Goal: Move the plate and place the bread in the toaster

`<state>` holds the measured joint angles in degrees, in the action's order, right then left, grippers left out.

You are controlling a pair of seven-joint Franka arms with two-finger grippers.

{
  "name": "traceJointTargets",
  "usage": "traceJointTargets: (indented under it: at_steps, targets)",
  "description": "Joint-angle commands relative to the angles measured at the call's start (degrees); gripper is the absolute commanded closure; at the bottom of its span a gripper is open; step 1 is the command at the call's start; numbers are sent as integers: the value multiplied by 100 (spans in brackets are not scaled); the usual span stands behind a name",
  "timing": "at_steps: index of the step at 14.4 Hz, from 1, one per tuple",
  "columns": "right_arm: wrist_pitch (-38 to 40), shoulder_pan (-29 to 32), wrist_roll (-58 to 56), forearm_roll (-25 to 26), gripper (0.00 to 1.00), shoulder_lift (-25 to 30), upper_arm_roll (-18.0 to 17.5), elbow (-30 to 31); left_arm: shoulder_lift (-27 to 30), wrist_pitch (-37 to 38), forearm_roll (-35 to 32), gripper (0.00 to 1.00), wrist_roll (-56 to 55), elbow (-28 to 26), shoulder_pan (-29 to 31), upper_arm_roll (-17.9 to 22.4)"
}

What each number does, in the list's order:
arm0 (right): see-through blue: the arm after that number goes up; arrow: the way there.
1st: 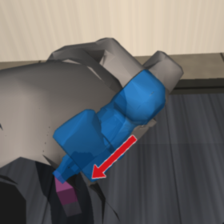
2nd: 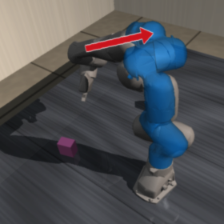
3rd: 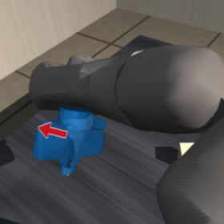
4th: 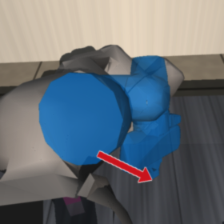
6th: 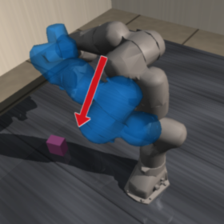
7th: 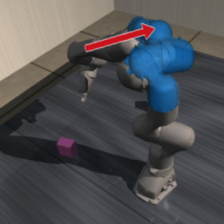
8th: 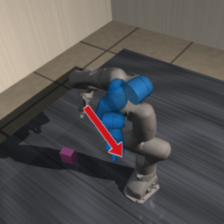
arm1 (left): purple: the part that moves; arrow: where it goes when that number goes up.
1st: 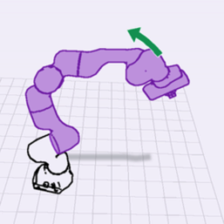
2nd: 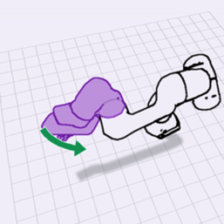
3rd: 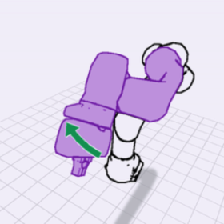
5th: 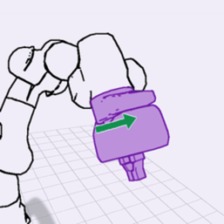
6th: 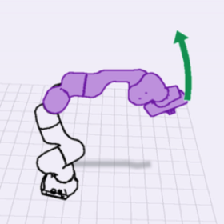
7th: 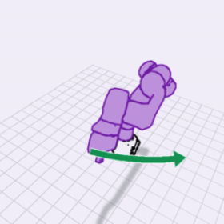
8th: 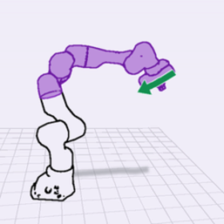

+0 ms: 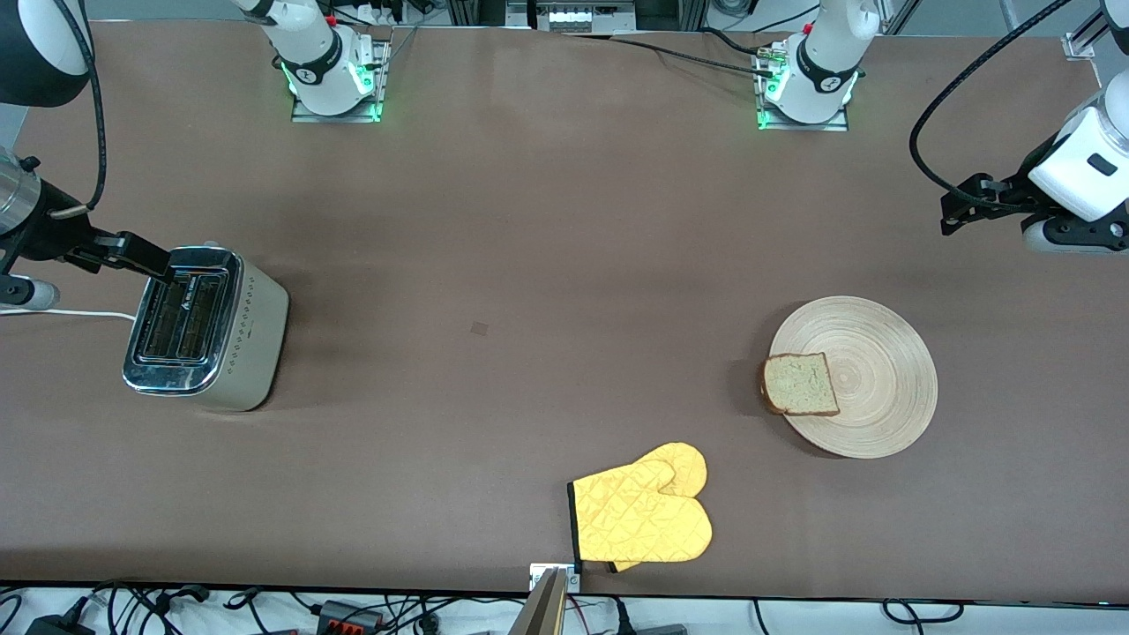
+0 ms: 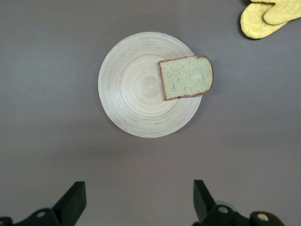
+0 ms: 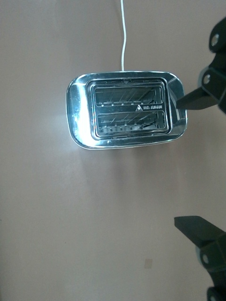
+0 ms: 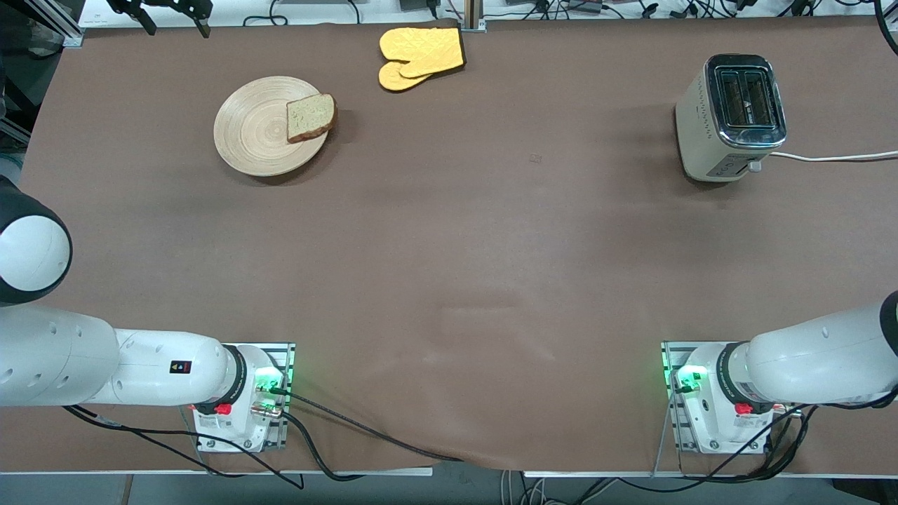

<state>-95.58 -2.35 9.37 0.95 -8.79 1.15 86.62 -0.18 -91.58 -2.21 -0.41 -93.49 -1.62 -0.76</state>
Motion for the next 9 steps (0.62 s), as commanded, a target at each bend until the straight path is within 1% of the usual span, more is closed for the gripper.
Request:
traceJointTargets:
  at_steps: [1, 3, 4, 5, 6, 8, 9]
  targets:
    - [30, 15, 3, -86, 0, 0, -10, -14, -157, 236, 45, 0, 94, 138, 21, 49]
    - [30, 15, 3, -86, 0, -8, -10, -22, -412, 500, 28, 0, 59, 234, 38, 119]
    - [30, 15, 3, -86, 0, -8, -10, -14, -517, 500, 45, 0, 111, 252, 204, 146]
    - [30, 15, 3, -86, 0, -8, -10, -22, -788, 483, 37, 0, 155, 270, 475, 137]
    - [30, 15, 3, -86, 0, 0, -10, -14, -1008, 483, 19, 0, 295, 331, 617, 137]
    - [30, 15, 3, -86, 0, -8, -10, -22, -1640, 474, 80, 0, 864, 812, 1169, 129]
    - [30, 15, 3, -86, 0, 0, -10, -22, -1948, 474, 315, 0, 1015, 1015, 1433, 120]
